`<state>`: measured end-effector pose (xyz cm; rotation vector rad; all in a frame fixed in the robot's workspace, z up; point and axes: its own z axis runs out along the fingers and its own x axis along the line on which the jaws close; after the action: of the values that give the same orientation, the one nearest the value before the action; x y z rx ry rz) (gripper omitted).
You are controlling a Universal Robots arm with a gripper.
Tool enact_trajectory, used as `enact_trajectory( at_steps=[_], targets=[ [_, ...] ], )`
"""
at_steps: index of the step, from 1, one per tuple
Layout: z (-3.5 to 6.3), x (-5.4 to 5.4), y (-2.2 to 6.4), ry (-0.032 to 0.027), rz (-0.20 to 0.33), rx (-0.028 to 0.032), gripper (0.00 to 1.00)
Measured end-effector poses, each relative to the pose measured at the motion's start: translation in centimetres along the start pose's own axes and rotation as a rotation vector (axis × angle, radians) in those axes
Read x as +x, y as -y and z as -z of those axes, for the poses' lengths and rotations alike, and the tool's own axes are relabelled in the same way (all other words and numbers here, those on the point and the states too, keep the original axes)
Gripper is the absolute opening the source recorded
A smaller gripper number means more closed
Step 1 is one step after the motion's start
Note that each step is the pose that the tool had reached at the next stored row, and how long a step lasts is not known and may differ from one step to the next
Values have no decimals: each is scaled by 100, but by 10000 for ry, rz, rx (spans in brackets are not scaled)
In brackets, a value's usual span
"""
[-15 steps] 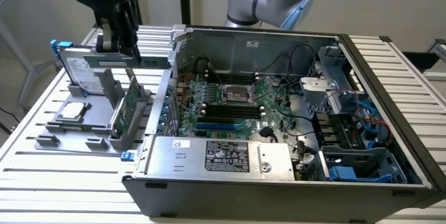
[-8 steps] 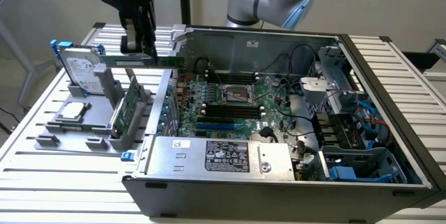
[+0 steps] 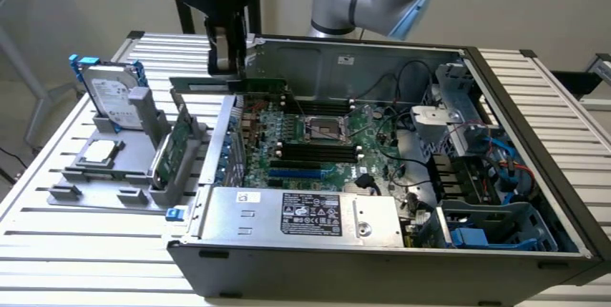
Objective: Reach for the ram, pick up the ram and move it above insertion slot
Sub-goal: 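Pick up the ram and move it above insertion slot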
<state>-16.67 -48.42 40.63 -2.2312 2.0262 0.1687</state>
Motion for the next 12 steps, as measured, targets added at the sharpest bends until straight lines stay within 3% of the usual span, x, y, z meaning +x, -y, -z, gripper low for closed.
enact_trajectory(
  at_steps=[12],
  targets=[
    [-1,52,541,0,18,-6,14]
  ],
)
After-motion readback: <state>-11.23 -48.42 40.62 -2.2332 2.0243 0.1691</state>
